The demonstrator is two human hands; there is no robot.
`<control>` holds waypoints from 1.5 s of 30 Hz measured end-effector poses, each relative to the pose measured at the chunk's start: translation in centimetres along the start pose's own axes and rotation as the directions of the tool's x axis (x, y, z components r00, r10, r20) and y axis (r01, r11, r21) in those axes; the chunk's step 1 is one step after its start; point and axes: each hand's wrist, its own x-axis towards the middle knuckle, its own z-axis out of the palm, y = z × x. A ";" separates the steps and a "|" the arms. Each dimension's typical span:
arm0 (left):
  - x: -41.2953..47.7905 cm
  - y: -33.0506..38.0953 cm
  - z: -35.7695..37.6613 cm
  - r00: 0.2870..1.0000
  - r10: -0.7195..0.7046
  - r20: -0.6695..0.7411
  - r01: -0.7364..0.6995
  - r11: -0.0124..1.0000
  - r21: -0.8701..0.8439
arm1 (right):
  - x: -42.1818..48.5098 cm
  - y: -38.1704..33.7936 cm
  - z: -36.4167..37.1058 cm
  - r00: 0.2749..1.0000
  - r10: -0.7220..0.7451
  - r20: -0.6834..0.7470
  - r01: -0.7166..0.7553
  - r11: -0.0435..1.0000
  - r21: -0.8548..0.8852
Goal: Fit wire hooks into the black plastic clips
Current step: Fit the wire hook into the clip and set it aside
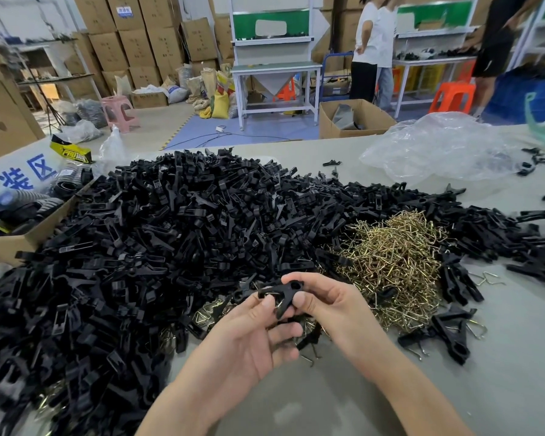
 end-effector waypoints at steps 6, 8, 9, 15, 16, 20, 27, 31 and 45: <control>0.1 0.0 0.0 0.998 0.015 0.054 -0.021 0.994 0.107 | -0.1 -0.1 -0.3 1.000 -0.004 0.021 0.004 1.000 -0.006; 0.2 -0.3 0.2 0.999 0.027 0.045 -0.031 0.996 0.089 | -0.2 -0.1 -0.2 0.999 -0.001 0.039 0.002 1.000 -0.012; 0.2 -0.4 0.2 0.998 0.035 0.043 -0.038 0.997 0.073 | -0.2 -0.2 -0.1 0.999 0.001 0.050 -0.001 1.000 -0.006; 0.5 -0.9 0.0 0.992 0.077 0.097 -0.071 0.996 -0.061 | -0.5 -0.8 0.2 0.997 0.020 0.080 -0.025 0.997 0.068; 0.5 -1.0 0.1 0.992 0.083 0.090 -0.077 0.994 -0.072 | -0.5 -0.8 0.2 0.997 0.023 0.070 -0.028 0.997 0.067; 0.6 -1.4 0.2 0.993 0.117 0.032 -0.112 0.987 -0.111 | -0.5 -0.6 0.1 0.998 0.049 0.042 -0.052 0.996 0.067; 0.5 -1.5 0.2 0.991 0.132 0.004 -0.129 0.979 -0.160 | -0.5 -0.6 0.0 0.995 0.085 0.056 -0.091 0.987 0.130; 0.4 -1.5 0.1 0.993 0.119 0.002 -0.117 0.981 -0.157 | -0.6 -0.5 -0.1 0.990 0.113 0.083 -0.125 0.978 0.164; 0.9 -1.4 0.3 0.995 0.074 -0.072 -0.088 0.972 -0.216 | -0.2 0.3 -0.1 0.992 0.039 0.118 -0.054 0.991 0.125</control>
